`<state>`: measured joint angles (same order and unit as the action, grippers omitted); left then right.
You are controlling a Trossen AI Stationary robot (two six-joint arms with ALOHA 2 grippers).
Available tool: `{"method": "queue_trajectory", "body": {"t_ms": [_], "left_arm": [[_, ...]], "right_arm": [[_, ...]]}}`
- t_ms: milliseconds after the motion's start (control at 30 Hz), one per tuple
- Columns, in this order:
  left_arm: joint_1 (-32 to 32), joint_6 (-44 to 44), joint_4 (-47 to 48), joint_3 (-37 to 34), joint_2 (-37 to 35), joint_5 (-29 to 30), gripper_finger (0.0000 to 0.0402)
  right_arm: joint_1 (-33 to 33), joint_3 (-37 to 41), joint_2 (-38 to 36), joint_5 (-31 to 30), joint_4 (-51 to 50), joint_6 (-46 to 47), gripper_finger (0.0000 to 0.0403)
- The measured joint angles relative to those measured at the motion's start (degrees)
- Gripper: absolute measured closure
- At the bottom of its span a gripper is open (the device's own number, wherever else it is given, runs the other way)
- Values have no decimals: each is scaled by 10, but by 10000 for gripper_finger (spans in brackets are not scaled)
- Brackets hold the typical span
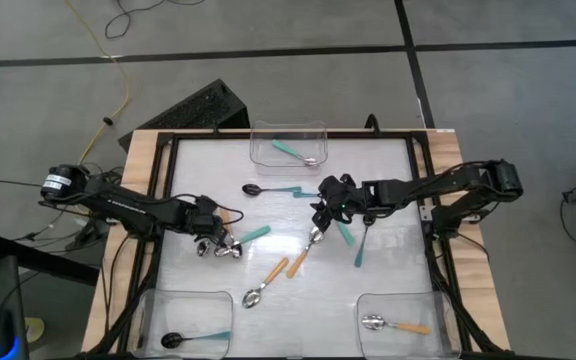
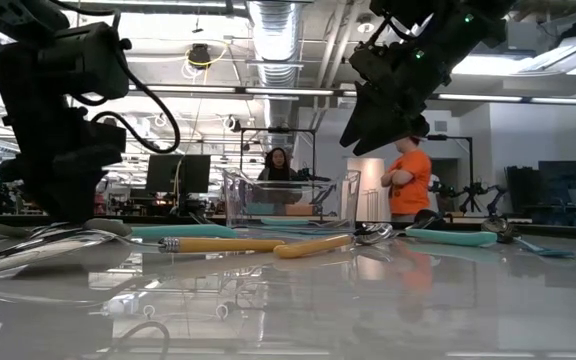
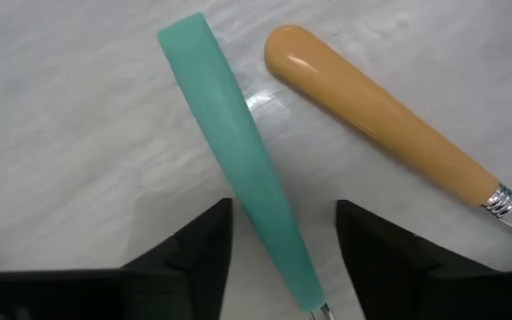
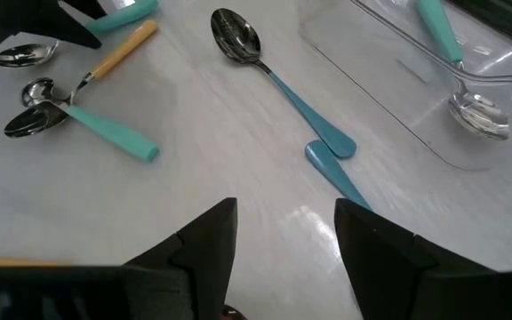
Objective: Sort silverware by color (type)
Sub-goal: Put the top left blue spoon into the top transparent bin
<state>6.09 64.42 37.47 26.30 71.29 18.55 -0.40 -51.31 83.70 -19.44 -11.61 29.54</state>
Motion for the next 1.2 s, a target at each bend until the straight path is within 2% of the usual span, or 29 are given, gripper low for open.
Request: {"method": "queue_trajectory", "body": {"t_ms": [467,800,967,1200], "left_arm": [[0,-15,-4,-2,1,19,371],[0,-58,-5,26,-6,29,372],[0,-91,-6,50,-41,44,372],[1,-136,-6,81,-139,62,372]], "right_arm": [[0,0,0,0,0,0,188],[1,0,0,0,5,5,188],[1,0,0,0,21,5,188],[5,0,0,0,53,1,188]]}}
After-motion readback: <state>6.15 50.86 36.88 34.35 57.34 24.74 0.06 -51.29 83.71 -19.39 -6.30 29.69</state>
